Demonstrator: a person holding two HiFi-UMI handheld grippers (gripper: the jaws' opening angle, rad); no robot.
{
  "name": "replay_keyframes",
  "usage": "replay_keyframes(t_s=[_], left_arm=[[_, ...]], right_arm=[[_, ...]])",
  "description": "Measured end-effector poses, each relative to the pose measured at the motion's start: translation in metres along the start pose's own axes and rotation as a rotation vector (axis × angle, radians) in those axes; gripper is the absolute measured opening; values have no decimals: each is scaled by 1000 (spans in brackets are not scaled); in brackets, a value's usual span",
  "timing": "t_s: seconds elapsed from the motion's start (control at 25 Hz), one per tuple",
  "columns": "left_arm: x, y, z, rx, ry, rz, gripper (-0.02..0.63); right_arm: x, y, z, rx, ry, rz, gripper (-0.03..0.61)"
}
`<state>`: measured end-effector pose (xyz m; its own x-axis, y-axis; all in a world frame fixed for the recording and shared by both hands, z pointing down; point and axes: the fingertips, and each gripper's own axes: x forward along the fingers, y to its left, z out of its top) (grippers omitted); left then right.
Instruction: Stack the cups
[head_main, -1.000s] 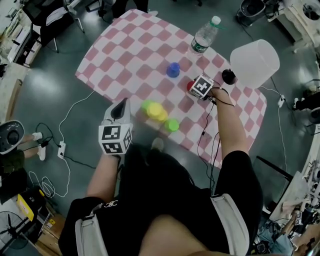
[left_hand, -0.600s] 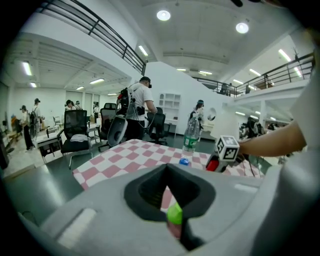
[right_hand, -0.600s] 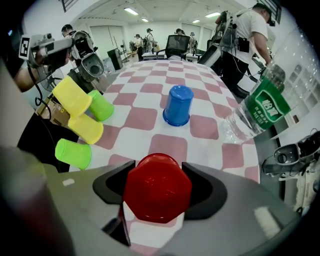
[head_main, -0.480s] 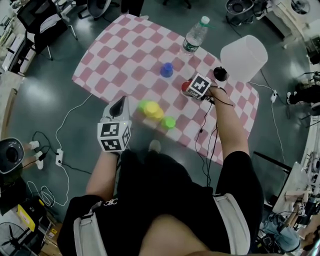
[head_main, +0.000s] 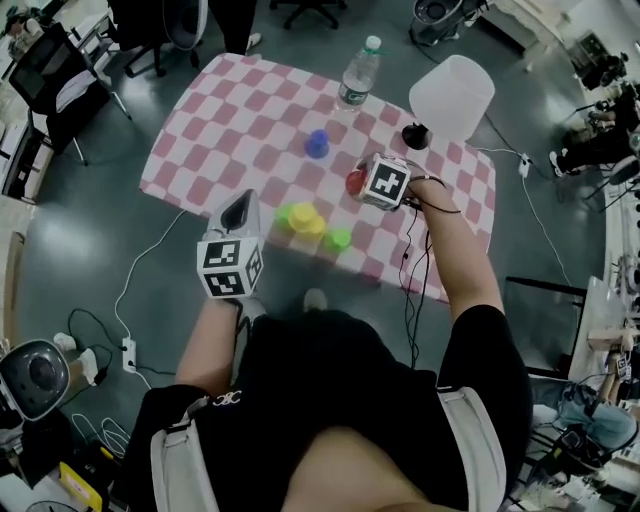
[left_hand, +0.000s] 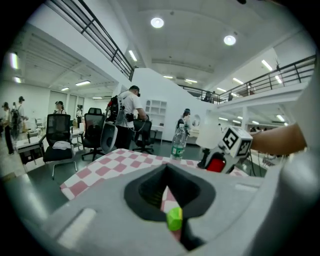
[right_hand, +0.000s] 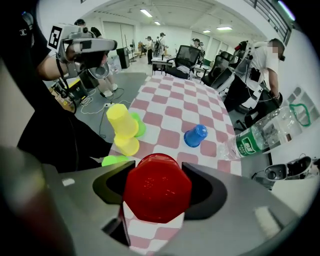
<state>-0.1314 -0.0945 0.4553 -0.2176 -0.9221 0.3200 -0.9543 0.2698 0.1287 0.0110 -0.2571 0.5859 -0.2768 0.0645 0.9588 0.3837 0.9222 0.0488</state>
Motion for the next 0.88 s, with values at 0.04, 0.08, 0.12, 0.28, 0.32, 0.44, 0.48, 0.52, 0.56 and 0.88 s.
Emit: replay_keyframes(t_s=[0.04, 0.08, 0.12, 0.28, 0.32, 0.44, 0.48, 0.52, 0.56, 0.88], left_arm=[[-1, -1, 2, 4, -5, -13, -2], [-3, -1, 4, 9, -8, -26, -2], [-4, -1, 4, 15, -10, -38, -2], [-10, 0, 7, 33, -18, -83, -2], [-12, 0, 7, 35, -17, -93, -2], [-19, 2, 3, 42, -10, -119, -2], [-20, 3, 2, 44, -7, -126, -2], [-22, 4, 0, 45, -4, -134, -2], [-23, 4, -2, 46, 0, -141, -2], [-33, 10, -12, 50, 22, -166, -2]], right_arm=[[-4, 7, 1, 1, 4, -1, 288], [-7, 14, 2, 0, 8, -5, 288], [-10, 20, 3, -1, 12, -13, 288], [-19, 40, 5, 8, 21, -40, 288], [-21, 46, 6, 13, 19, -42, 288], [-19, 63, 12, 26, 11, -45, 288], [-17, 68, 14, 30, 10, -43, 288], [-13, 72, 15, 34, 10, -41, 288], [-10, 77, 15, 37, 12, -40, 288], [18, 96, 9, 92, 37, -35, 288]])
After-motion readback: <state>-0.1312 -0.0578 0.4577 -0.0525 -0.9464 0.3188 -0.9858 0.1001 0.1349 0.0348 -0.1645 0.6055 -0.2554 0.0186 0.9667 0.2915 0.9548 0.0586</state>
